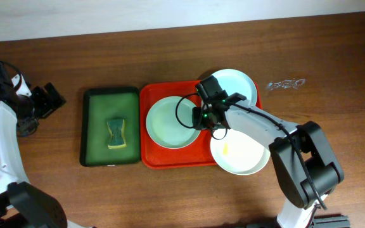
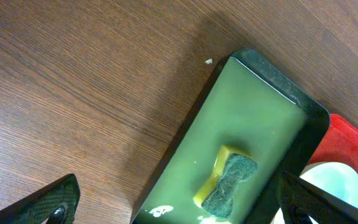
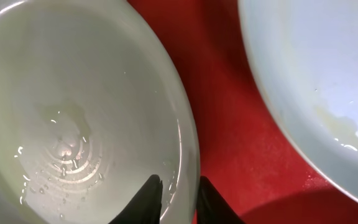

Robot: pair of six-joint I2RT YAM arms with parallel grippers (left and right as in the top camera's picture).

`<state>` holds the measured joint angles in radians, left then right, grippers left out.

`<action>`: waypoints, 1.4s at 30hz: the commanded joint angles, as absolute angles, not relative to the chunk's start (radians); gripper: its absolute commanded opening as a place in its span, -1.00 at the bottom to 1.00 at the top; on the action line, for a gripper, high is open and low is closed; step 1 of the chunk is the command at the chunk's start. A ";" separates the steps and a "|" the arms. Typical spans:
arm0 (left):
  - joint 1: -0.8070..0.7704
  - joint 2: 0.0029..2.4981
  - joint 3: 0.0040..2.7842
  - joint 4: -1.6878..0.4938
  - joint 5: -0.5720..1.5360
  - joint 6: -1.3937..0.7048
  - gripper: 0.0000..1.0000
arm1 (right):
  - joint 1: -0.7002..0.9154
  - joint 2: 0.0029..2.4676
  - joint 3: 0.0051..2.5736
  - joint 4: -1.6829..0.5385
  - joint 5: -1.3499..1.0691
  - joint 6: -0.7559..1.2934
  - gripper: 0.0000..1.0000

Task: Clean dirty plates on tray and stack at the side
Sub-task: 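Return the sponge to the green tray and retract the left arm, then lift the cleaned plate with the right gripper and carry it right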

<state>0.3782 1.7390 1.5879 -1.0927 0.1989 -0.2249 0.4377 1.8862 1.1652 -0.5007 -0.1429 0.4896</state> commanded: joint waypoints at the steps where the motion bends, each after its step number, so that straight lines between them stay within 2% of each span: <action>1: 0.381 1.722 1.601 -1.094 0.214 -0.223 0.98 | 0.453 1.905 1.176 -0.497 -0.119 0.484 -0.58; 4: 0.381 1.722 1.600 -1.094 0.214 -0.224 0.98 | 0.453 1.906 1.176 -0.498 -0.119 0.485 -0.52; 8: 0.381 1.722 1.601 -1.094 0.214 -0.224 0.99 | 0.453 1.940 1.176 -0.490 -0.120 0.488 -0.53; 9: 0.381 1.722 1.600 -1.094 0.214 -0.224 0.98 | 0.453 1.953 1.176 -0.490 -0.120 0.488 -0.66; 10: 0.381 1.722 1.601 -1.094 0.214 -0.223 0.98 | 0.452 1.956 1.176 -0.490 -0.123 0.488 -0.92; 17: 0.381 1.722 1.601 -1.094 0.214 -0.224 0.98 | 0.437 1.917 1.255 -0.536 -0.206 0.499 -0.92; 26: 0.381 1.722 1.601 -1.094 0.214 -0.223 0.99 | 0.417 1.915 1.621 -0.934 -0.201 0.487 -0.92; 31: 0.381 1.722 1.601 -1.094 0.214 -0.224 0.99 | 0.449 1.916 1.690 -0.868 -0.186 0.493 -0.92; 42: 0.381 1.722 1.600 -1.094 0.214 -0.224 0.98 | 0.736 2.000 1.688 -0.607 0.361 0.540 -0.92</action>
<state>0.3782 1.7390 1.5883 -1.0954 0.2066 -0.2249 0.6758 1.9633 1.6703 -0.6331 0.1604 0.5251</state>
